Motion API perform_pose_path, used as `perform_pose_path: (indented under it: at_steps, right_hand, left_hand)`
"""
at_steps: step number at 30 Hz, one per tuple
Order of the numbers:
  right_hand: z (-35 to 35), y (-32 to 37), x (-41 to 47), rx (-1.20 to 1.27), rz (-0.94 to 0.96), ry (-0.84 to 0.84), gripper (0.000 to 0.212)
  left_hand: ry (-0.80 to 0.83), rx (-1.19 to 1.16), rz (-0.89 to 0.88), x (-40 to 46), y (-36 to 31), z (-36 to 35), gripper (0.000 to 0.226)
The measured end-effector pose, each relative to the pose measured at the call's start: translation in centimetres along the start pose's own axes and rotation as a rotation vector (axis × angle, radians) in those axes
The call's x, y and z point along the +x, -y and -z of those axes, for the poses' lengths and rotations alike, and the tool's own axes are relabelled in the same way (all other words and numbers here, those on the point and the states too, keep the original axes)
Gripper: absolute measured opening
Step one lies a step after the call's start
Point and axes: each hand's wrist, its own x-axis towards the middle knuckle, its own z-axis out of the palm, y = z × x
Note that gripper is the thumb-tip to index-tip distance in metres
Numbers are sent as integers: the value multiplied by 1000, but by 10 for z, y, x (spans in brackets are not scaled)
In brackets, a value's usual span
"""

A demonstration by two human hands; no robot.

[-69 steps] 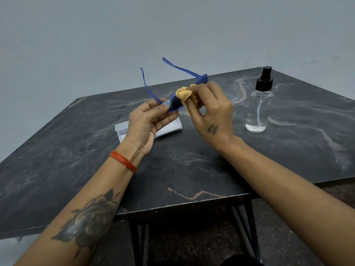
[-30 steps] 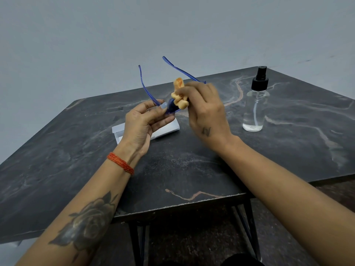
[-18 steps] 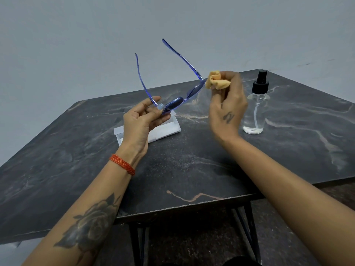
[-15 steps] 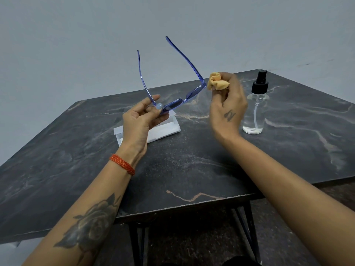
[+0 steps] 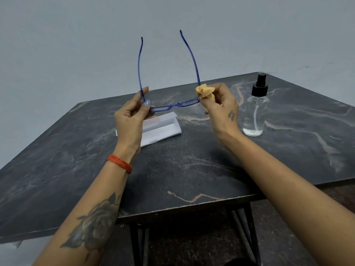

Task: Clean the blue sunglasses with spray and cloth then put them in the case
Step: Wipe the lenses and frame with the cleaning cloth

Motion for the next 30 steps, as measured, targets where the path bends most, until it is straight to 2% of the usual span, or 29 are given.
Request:
perform_pose_path:
  at_steps: [3,8,10,13,17,24,30]
  right_hand:
    - [-1,-3,1,-8,-11,10,20]
    - [-3,-8,4,-51,-24,26,13]
    - [-3,-10,5,-8,-44,8,11]
    - [-4,-13,6,53,-81,-3,13]
    - [-6,-15,6,88,-86,2,15]
    - [-8,-16,5,116,-61,32,21]
    - [-9,-15,4,140,-38,78,21]
  left_hand:
    - [-7,-52,30,0,1,1,35]
    - [-37,-319,179,1,0,-1,18]
    - [-15,-435,249,1,1,-1,24]
    - [22,-509,310,0,3,-4,50]
    - [16,-512,315,-2,4,-8,50]
    - [-45,-416,218,-2,-2,-10,50]
    - [29,-366,224,-6,1,-16,47]
